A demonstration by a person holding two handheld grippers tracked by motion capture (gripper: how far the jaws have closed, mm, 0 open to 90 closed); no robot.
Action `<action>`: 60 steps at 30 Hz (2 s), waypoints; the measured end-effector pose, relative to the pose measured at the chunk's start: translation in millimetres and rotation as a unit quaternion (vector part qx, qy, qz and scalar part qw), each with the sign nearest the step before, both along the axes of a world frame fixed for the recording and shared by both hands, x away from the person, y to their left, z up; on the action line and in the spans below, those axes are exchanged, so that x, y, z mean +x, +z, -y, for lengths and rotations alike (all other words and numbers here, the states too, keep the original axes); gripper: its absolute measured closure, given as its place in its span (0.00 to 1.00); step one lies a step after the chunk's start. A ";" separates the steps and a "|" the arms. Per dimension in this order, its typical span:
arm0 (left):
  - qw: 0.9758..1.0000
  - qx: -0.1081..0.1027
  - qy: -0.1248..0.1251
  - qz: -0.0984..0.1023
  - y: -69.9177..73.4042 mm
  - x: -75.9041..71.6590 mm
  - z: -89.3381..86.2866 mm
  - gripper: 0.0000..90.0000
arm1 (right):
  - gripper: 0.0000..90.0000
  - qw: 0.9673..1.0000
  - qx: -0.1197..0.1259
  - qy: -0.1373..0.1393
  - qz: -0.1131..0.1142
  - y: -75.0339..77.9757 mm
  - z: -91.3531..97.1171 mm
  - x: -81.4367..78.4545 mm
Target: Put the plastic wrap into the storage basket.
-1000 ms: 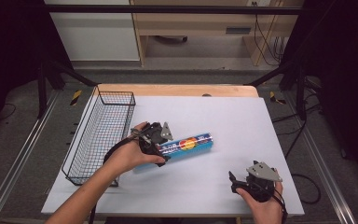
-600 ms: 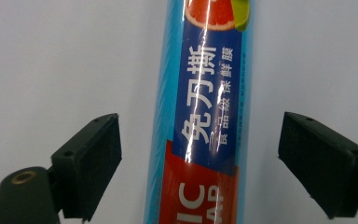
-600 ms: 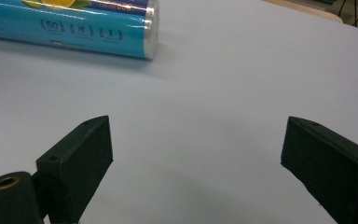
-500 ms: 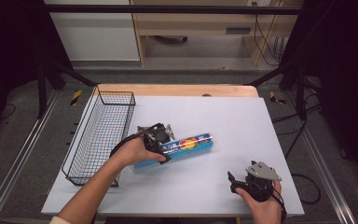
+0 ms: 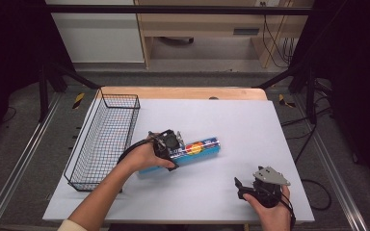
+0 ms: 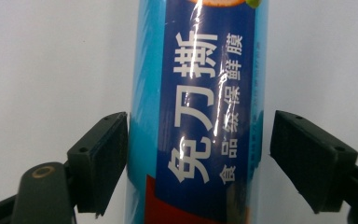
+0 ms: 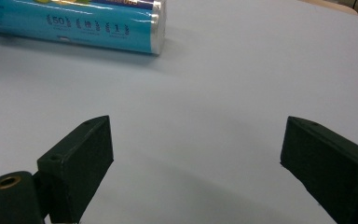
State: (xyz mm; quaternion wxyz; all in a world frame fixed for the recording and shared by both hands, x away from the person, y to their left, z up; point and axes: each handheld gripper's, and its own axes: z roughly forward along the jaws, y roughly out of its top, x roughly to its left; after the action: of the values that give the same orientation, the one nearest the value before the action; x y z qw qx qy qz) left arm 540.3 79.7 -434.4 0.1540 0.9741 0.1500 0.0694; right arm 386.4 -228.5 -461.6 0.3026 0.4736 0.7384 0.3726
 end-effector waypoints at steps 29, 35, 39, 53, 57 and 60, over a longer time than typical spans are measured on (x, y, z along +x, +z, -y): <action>1.000 0.029 0.001 0.005 -6.8 1.3 8.0 0.35 | 0.12 1.000 0.003 0.003 -0.002 -0.2 0.1 -0.2; 1.000 0.017 0.016 -0.009 -6.1 -5.4 8.5 0.35 | 0.13 1.000 0.005 0.003 0.000 -0.3 1.0 0.1; 1.000 0.003 0.013 -0.004 -2.9 -10.0 7.2 0.36 | 0.13 1.000 0.005 0.003 -0.001 -0.5 0.7 0.5; 1.000 -0.006 0.007 0.012 11.2 -24.2 6.2 0.36 | 0.13 1.000 0.007 0.003 -0.002 -0.4 0.8 0.4; 1.000 -0.016 0.010 0.018 18.2 -28.6 5.3 0.36 | 0.13 1.000 0.006 0.001 0.000 0.0 1.5 0.3; 1.000 -0.021 0.011 0.020 22.7 -30.2 5.2 0.36 | 0.13 1.000 0.007 0.000 -0.003 -0.4 1.6 0.5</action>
State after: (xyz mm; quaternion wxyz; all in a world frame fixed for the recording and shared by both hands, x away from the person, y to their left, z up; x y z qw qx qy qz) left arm 510.1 74.5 -411.7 0.1766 0.9675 0.1586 0.0871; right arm 386.9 -230.1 -462.0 0.2971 0.4770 0.7367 0.3762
